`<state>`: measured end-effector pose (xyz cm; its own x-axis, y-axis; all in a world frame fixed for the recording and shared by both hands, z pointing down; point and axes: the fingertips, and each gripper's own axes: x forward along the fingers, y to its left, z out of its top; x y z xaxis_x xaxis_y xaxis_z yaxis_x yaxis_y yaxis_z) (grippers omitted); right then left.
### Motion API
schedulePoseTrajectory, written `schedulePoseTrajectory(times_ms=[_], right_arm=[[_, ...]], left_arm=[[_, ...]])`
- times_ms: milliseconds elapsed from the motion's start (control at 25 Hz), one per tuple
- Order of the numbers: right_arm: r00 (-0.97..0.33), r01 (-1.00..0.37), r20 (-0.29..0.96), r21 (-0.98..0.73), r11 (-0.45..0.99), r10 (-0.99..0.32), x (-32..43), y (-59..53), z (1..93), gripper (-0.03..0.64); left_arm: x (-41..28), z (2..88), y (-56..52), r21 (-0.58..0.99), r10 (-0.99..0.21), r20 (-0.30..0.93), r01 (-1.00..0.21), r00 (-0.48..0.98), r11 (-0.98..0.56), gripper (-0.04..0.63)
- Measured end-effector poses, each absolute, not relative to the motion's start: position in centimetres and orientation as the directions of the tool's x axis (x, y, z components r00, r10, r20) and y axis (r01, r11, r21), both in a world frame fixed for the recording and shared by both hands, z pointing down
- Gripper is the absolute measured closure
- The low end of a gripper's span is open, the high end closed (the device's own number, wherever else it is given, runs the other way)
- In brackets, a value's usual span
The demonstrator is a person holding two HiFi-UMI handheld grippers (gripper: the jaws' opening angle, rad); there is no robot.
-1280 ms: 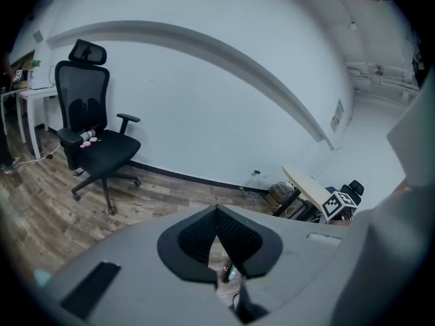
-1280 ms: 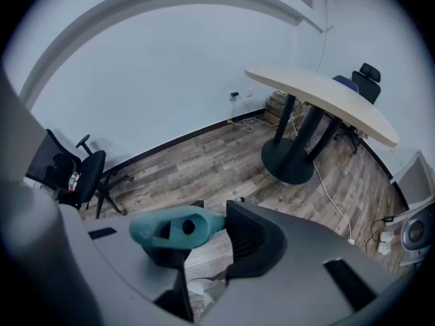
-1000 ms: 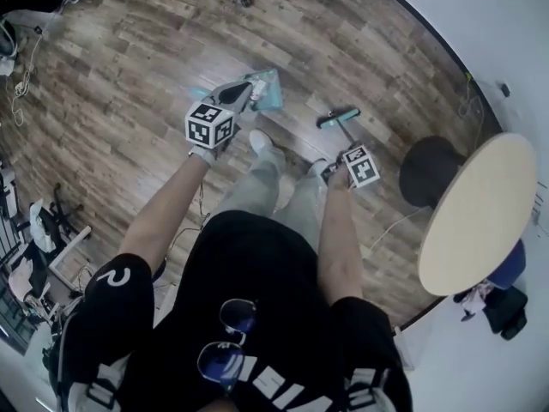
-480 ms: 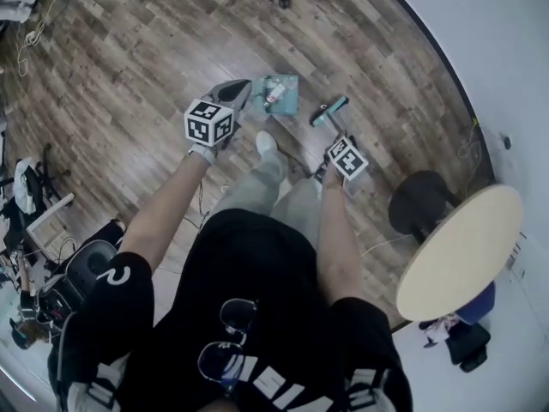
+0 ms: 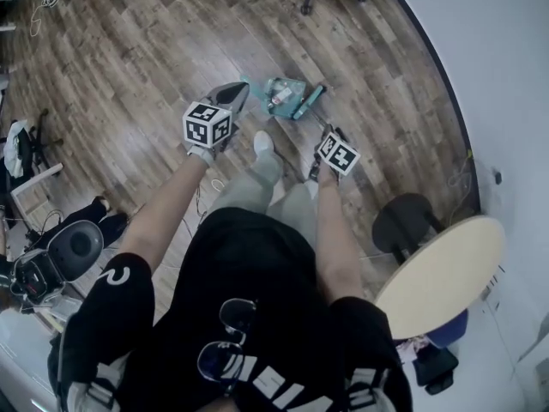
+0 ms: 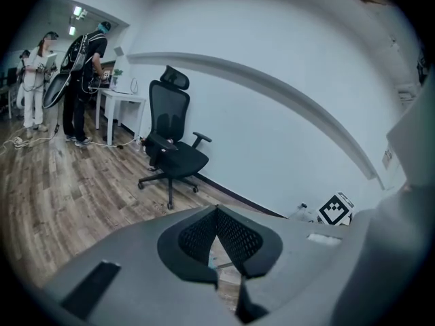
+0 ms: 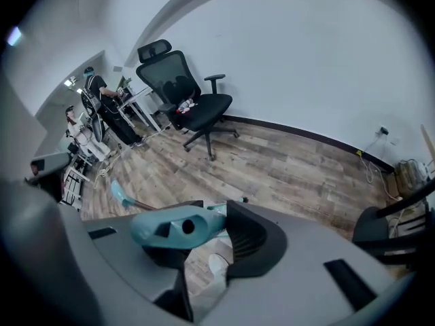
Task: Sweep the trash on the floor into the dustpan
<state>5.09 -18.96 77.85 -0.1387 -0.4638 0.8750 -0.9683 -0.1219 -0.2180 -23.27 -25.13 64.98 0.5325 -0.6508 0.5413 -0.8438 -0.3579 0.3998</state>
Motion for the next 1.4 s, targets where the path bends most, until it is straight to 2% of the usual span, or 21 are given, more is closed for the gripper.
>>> schedulePoseTrajectory(times_ms=[200, 520, 1000, 1400], right_arm=[[-0.214, -0.960, 0.852, -0.275, -0.061, -0.478, 3.8, -19.6, 76.5, 0.526], [-0.196, -0.971, 0.829, -0.239, -0.014, -0.524, 6.8, -19.3, 73.2, 0.526], [-0.201, -0.975, 0.765, -0.215, 0.051, -0.612, 14.8, -17.4, 64.6, 0.526], [-0.223, -0.971, 0.632, -0.206, 0.117, -0.742, 20.7, -15.6, 54.1, 0.528]], left_arm=[[-24.0, 64.1, -23.4, 0.394, -0.687, 0.533, -0.863, 0.494, -0.316, 0.598], [-22.4, 61.7, -20.9, 0.381, -0.721, 0.513, -0.876, 0.466, -0.296, 0.598], [-14.6, 56.1, -16.4, 0.353, -0.766, 0.426, -0.868, 0.481, -0.349, 0.598], [-9.1, 51.0, -12.5, 0.330, -0.800, 0.343, -0.860, 0.492, -0.388, 0.598]])
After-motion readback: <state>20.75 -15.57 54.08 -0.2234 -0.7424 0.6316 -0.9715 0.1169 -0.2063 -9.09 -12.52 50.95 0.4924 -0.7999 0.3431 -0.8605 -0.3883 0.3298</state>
